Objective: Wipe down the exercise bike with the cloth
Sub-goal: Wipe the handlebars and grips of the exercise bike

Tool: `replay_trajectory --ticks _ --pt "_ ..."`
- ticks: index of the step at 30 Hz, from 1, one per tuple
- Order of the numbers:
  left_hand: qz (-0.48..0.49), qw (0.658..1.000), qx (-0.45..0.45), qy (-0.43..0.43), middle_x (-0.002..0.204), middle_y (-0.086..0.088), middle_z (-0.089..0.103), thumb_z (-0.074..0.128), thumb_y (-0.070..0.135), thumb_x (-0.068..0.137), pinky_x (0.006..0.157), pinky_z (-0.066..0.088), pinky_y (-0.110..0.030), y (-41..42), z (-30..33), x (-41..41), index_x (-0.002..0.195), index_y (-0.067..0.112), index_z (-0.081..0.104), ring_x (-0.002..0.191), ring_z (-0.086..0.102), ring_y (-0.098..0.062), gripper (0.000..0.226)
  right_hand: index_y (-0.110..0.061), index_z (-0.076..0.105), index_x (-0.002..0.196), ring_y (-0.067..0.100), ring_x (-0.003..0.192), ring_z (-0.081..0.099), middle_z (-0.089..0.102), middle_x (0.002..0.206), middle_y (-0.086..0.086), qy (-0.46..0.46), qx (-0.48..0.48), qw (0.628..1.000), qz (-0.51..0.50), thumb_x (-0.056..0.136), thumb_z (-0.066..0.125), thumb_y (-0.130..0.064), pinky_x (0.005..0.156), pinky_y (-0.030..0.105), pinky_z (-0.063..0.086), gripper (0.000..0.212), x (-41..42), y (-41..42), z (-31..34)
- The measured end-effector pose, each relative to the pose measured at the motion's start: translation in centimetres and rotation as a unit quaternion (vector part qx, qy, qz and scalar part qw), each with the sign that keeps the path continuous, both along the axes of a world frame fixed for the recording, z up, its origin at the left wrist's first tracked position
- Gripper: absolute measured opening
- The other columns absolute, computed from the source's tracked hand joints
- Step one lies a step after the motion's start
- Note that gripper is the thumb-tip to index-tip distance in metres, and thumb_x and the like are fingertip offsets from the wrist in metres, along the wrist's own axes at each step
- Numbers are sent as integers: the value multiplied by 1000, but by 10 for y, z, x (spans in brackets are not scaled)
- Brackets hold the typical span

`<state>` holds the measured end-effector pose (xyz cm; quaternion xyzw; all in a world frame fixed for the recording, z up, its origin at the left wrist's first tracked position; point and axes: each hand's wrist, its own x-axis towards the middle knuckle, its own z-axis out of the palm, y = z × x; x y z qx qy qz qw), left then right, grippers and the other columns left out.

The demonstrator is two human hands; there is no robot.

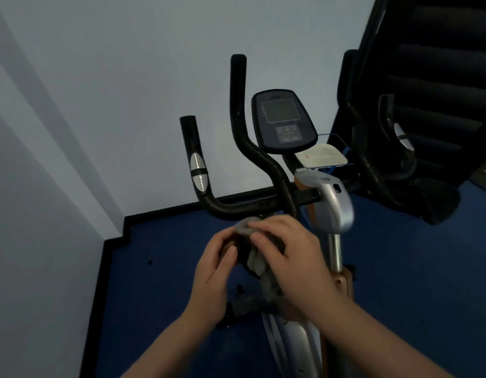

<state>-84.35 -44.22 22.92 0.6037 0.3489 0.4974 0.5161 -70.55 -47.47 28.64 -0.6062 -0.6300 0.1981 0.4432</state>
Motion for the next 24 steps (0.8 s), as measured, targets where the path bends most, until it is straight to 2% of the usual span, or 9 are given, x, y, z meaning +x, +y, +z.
replay_trajectory --ticks 2,5,8,10,12,16,20,22,24 --pt "-10 1000 -5 -3 116 1 65 45 20 95 86 50 -23 1 0 -2 123 15 58 108 61 -16 31 -21 68 118 -3 105 53 56 110 -12 -11 -4 1000 -17 94 61 -20 90 8 40 25 -9 4 3" --pt "-36 999 -8 -5 117 -2 64 45 20 95 88 50 -26 3 -1 -5 125 12 56 109 61 -18 32 -30 64 125 3 115 47 51 119 -16 -22 -32 999 -26 95 59 -18 97 17 41 33 -18 -15 -10" --pt "-43 999 -10 -6 119 2 64 50 27 94 90 50 -26 5 -4 -7 125 17 56 113 60 -18 33 -34 69 116 1 109 52 55 111 -22 -12 -51 998 -28 90 66 -13 94 18 44 33 -10 -38 -13" --pt "-39 999 -4 -10 118 5 64 50 35 91 89 49 -24 6 -4 -5 124 18 56 114 59 -17 37 -28 73 110 2 103 53 58 107 -15 -71 -2 996 -59 87 68 -9 90 13 42 30 -2 -33 -5" --pt "-36 999 0 -10 118 6 63 49 37 90 88 49 -20 7 -4 -4 124 19 56 113 59 -14 39 -18 73 113 10 104 51 59 110 -3 -138 45 985 -94 87 67 -6 90 14 40 29 -1 -14 5" --pt "-27 1000 -11 -8 118 6 63 49 39 89 89 50 -23 6 -6 -4 125 20 56 113 59 -14 42 -13 66 124 24 110 49 58 124 7 -237 3 966 -103 89 62 -5 87 36 49 36 -21 3 3" --pt "-28 1000 -3 -10 117 5 64 50 38 89 87 50 -20 8 -5 -5 124 17 58 113 60 -14 41 -18 66 123 19 101 50 59 118 0 -220 -16 973 -66 86 66 -2 80 35 53 41 -15 -30 -8" --pt "-24 1000 -1 -14 117 4 65 50 36 90 86 50 -20 8 -6 -4 123 17 59 112 61 -15 40 -16 71 116 17 94 51 61 108 2 -246 11 968 -50 79 70 2 75 31 52 40 -1 -29 -1" --pt "-14 1000 -4 -18 116 3 65 50 35 89 86 51 -21 8 -6 -1 122 18 59 111 61 -16 38 -11 72 111 21 93 52 62 105 6 -266 56 960 -75 75 71 6 73 29 47 40 4 -12 12"
